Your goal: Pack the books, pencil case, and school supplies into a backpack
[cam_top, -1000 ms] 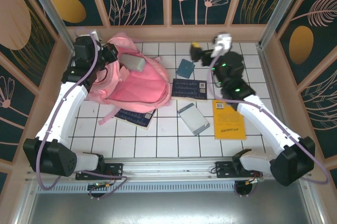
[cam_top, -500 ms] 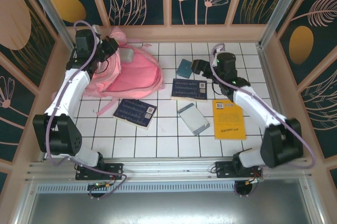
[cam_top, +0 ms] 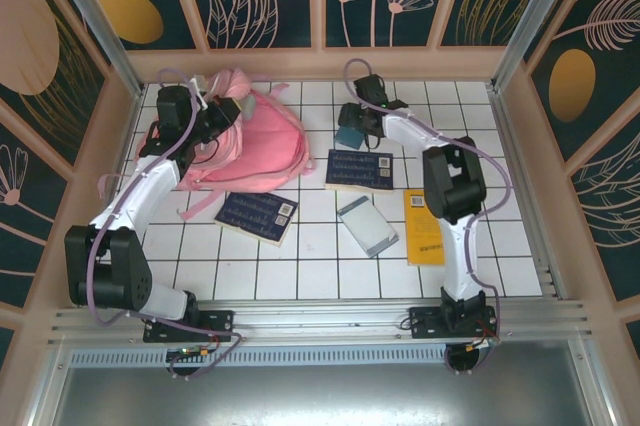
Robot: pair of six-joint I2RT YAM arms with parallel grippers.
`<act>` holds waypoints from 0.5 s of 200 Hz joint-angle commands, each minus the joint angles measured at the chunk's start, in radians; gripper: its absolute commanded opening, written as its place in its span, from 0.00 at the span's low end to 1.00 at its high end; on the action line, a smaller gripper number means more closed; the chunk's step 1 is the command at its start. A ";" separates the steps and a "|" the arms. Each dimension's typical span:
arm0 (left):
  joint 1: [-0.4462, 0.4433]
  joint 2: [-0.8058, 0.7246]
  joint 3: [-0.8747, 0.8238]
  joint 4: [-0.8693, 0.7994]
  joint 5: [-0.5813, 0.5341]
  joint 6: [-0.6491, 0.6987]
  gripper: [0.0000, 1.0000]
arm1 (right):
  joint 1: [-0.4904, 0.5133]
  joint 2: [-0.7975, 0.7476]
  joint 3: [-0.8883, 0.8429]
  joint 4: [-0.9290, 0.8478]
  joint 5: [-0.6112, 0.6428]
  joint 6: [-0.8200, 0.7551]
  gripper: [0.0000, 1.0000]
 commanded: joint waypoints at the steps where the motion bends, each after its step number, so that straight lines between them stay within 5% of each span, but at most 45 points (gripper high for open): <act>1: 0.007 -0.004 -0.016 0.074 0.031 -0.036 0.00 | 0.025 0.062 0.113 -0.032 -0.041 -0.014 0.77; 53: 0.007 -0.004 -0.007 0.073 0.032 -0.037 0.00 | 0.054 0.217 0.305 -0.155 -0.030 0.016 0.77; 100: 0.007 0.003 -0.004 0.076 0.043 -0.043 0.00 | 0.090 0.196 0.184 -0.141 -0.041 -0.035 0.77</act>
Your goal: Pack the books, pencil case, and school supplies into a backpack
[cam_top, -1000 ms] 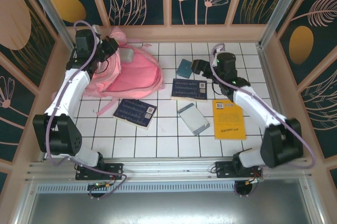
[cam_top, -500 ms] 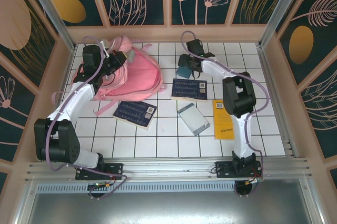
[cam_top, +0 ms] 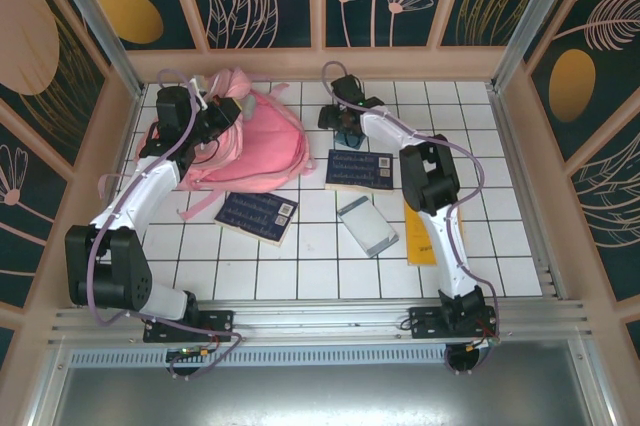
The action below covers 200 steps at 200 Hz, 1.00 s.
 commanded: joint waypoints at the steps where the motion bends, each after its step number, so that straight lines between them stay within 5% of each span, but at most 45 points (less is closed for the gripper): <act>1: 0.007 0.003 0.002 0.054 0.021 -0.022 0.00 | 0.026 -0.001 -0.054 -0.043 -0.004 -0.036 0.77; 82: 0.007 0.020 0.003 0.055 0.037 -0.035 0.00 | 0.037 -0.187 -0.327 -0.120 -0.026 -0.336 0.78; 140: 0.007 0.007 -0.009 0.060 0.038 -0.043 0.00 | 0.123 -0.334 -0.557 -0.135 -0.058 -0.335 0.78; 200: 0.007 -0.012 -0.016 0.060 0.030 -0.044 0.00 | 0.153 -0.499 -0.522 -0.230 0.250 -0.139 0.83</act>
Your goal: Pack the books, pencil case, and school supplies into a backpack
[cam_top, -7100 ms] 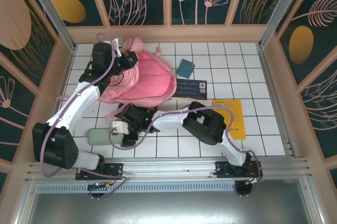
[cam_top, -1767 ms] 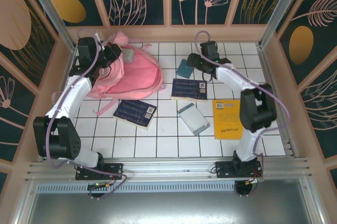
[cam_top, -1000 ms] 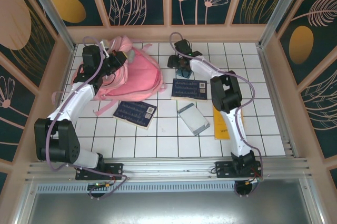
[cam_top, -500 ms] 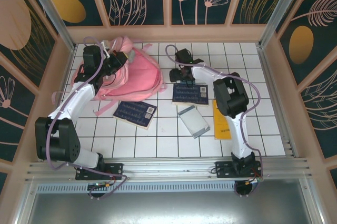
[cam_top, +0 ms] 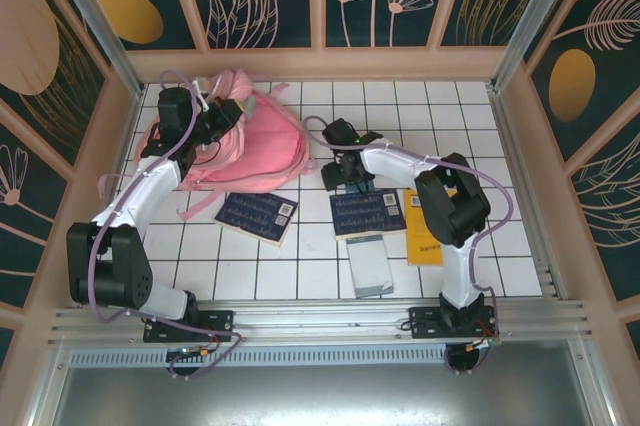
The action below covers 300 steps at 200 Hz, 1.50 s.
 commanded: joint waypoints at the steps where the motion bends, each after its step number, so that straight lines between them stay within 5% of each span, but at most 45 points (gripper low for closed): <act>1: 0.007 -0.023 -0.007 0.050 0.004 -0.020 0.00 | -0.006 -0.085 0.050 -0.091 0.147 0.112 0.84; 23: 0.007 -0.024 -0.006 0.049 0.005 -0.018 0.00 | 0.003 -0.059 0.107 -0.132 0.179 0.193 0.99; 78: 0.007 -0.029 -0.007 0.044 0.002 -0.015 0.00 | 0.018 0.073 0.202 -0.210 0.223 0.274 0.99; 230: 0.007 -0.024 -0.002 0.046 0.008 -0.017 0.00 | -0.060 0.164 0.091 -0.092 0.033 0.244 0.99; 300: 0.007 -0.020 -0.002 0.046 0.009 -0.016 0.00 | -0.159 0.162 0.032 -0.003 -0.089 0.231 0.76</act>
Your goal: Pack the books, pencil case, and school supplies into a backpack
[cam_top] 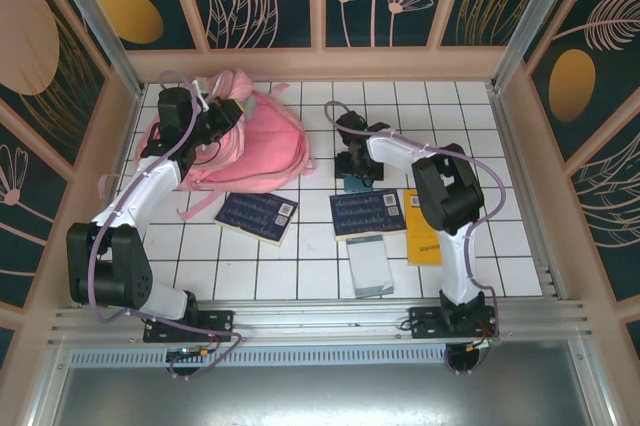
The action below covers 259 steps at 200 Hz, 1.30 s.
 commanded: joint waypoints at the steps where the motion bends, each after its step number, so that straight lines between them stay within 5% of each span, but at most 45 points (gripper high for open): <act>1: 0.007 -0.019 -0.002 0.046 0.010 -0.015 0.00 | -0.047 0.042 -0.052 0.042 -0.037 -0.015 0.76; 150: 0.007 -0.053 0.162 -0.061 -0.016 0.004 0.00 | -0.067 -0.236 -0.048 0.081 -0.018 0.009 0.70; 215: 0.007 -0.047 0.295 -0.109 0.069 0.027 0.00 | -0.025 -0.430 -0.052 0.205 -0.230 0.045 0.70; 259: 0.007 -0.034 0.330 -0.113 0.152 0.045 0.00 | 0.071 -0.394 -0.012 0.320 -0.334 0.103 0.71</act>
